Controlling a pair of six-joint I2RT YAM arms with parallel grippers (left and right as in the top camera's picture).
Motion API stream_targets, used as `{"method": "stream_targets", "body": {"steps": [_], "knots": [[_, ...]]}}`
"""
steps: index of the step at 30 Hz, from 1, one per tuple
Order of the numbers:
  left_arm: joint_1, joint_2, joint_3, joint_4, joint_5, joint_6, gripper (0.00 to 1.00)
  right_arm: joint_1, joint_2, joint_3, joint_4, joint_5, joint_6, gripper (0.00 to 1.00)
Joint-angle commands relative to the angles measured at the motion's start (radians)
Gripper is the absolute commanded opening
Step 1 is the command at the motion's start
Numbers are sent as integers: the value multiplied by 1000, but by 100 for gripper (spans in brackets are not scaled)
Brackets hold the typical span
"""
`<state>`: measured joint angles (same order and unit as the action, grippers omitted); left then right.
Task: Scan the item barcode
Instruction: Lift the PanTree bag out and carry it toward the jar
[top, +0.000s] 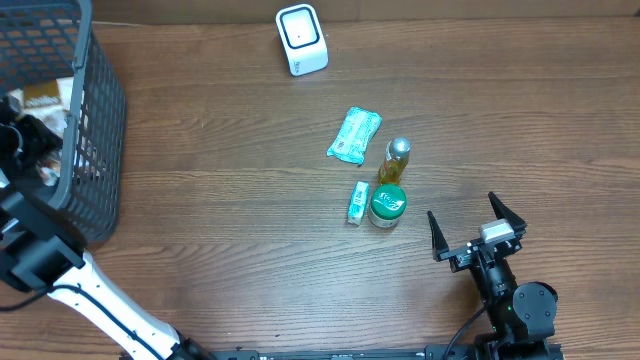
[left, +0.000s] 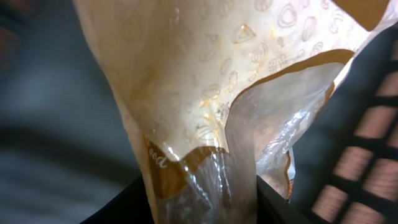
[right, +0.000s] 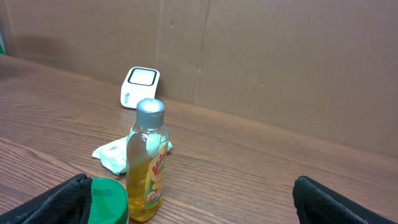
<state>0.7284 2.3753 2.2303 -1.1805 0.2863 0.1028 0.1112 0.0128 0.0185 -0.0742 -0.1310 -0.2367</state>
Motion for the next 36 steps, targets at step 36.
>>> {"method": "stream_targets", "body": {"steps": [36], "knots": [[-795, -687, -583, 10, 2, -190, 42, -2, -10, -11, 4, -2, 0, 100]]}}
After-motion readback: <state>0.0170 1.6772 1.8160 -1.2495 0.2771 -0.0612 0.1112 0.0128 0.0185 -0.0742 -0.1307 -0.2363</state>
